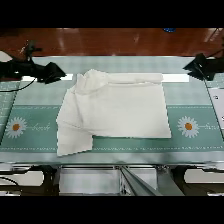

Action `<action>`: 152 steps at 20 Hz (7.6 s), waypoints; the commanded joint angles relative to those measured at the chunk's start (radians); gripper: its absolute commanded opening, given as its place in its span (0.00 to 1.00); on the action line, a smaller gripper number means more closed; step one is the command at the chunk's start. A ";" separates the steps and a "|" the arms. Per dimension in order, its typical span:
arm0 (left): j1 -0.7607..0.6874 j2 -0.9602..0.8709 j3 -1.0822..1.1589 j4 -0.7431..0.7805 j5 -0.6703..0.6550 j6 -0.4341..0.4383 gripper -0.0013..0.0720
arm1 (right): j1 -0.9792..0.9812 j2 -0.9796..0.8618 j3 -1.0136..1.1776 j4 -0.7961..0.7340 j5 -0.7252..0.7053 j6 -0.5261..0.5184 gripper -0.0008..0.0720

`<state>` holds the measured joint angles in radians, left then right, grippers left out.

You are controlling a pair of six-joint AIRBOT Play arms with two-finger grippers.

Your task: Fold the shirts.

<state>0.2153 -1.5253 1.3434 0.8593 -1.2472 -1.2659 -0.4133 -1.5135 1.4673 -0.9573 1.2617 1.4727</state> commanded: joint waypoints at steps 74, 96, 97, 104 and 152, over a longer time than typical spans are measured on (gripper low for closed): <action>0.173 0.753 0.447 0.020 0.273 -0.068 0.05 | 0.121 0.660 0.557 -0.022 0.035 -0.060 0.04; 0.066 0.562 -0.230 0.138 0.231 -0.129 0.05 | 0.122 0.630 -0.281 -0.052 -0.012 -0.079 0.04; 0.036 0.479 -0.223 0.138 0.280 -0.129 0.05 | 0.122 0.556 -0.287 -0.050 -0.051 -0.092 0.04; -0.123 -0.078 0.101 0.135 0.402 -0.251 0.05 | 0.122 0.006 -0.142 0.188 -0.248 -0.196 0.04; 0.192 0.507 -0.958 0.126 0.030 -0.177 0.71 | 0.053 0.484 -0.807 0.219 -0.167 -0.251 0.58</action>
<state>0.4030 -1.0473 0.4892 1.0687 -1.2915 -1.4509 -0.3595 -1.0805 0.7059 -0.8070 1.1110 1.2510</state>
